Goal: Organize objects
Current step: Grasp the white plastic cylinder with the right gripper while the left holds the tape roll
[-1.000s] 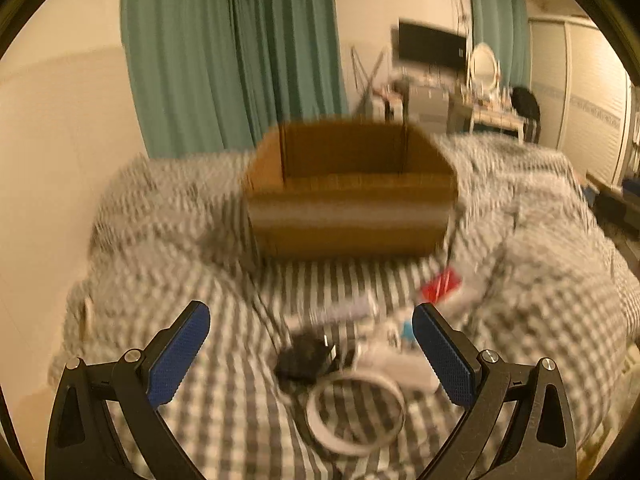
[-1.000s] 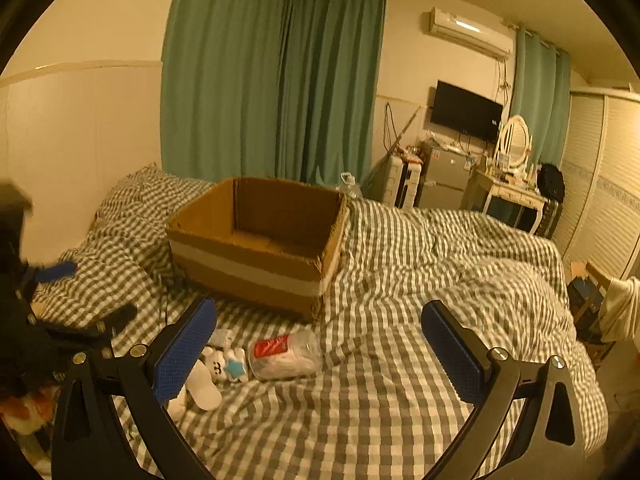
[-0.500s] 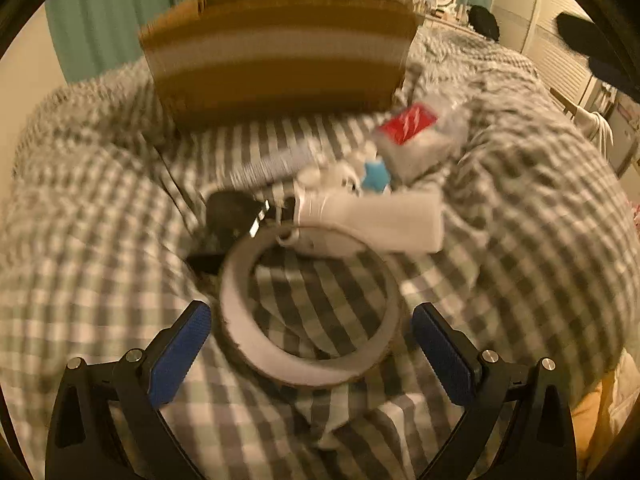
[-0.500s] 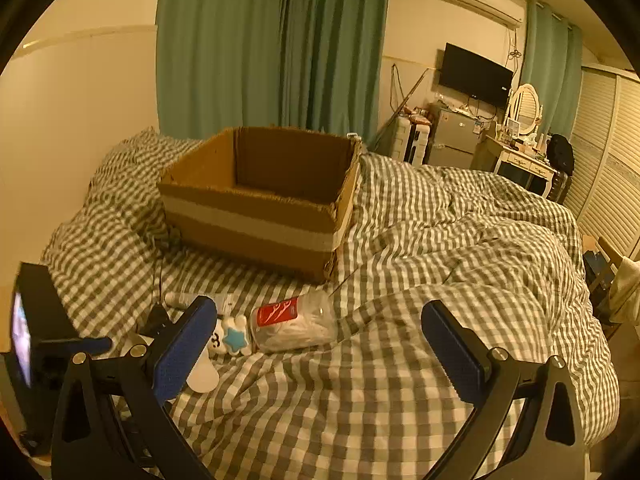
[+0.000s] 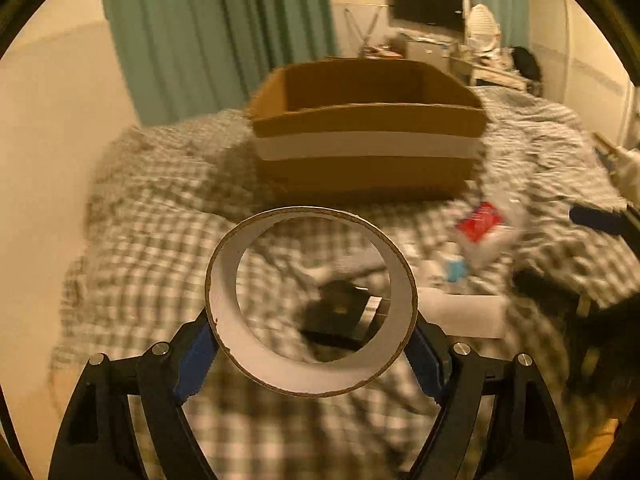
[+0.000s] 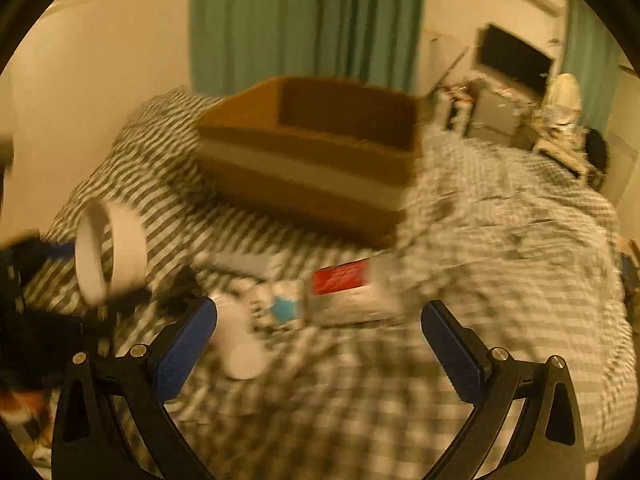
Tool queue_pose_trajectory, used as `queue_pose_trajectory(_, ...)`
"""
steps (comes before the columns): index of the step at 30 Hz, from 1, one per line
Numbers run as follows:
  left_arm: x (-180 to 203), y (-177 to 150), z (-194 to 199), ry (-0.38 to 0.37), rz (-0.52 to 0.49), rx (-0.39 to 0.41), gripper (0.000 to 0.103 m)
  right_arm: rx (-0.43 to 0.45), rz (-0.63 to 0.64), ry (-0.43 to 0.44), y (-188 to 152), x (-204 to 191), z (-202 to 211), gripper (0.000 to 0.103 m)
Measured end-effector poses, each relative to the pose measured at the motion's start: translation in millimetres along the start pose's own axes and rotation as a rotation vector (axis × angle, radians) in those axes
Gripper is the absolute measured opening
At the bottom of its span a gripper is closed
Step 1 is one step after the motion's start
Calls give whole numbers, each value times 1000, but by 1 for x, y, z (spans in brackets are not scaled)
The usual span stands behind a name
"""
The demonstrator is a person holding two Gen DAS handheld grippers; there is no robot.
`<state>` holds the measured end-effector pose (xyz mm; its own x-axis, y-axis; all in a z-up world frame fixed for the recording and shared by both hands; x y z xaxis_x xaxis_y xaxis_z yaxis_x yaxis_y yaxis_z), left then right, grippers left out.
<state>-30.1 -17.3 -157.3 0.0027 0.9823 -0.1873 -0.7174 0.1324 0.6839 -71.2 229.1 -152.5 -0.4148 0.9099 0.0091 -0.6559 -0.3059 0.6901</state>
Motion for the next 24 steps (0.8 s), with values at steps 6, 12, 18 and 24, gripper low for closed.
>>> queue_pose_trajectory(6, -26, -4, -13, 14, 25, -24, 85, -115, 101, 20, -15, -35, -45, 96)
queue_pose_trajectory(12, -33, -7, -23, -9, 64, -49, 85, -227, 131, 28, -33, -46, -78, 59)
queue_pose_trajectory(18, -30, -11, -26, -31, 65, -64, 85, -221, 139, 56, -38, -55, -72, 36)
queue_pose_trajectory(24, -26, -13, -25, -30, 52, -59, 85, -174, 113, 65, -34, -57, -54, 34)
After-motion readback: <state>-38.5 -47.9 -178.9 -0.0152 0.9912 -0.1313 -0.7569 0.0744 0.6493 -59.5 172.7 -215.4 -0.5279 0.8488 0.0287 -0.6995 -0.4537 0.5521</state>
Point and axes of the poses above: each gripper's, at about its wrist camera, not at the fingertips, and z roughly against the way its jaws point, x to its right, y to its top, the point moved 6 cm from there along -z, roughly the way its jaws point, and after that the axes turned 4 degrees about y, right-handed, at the moved point
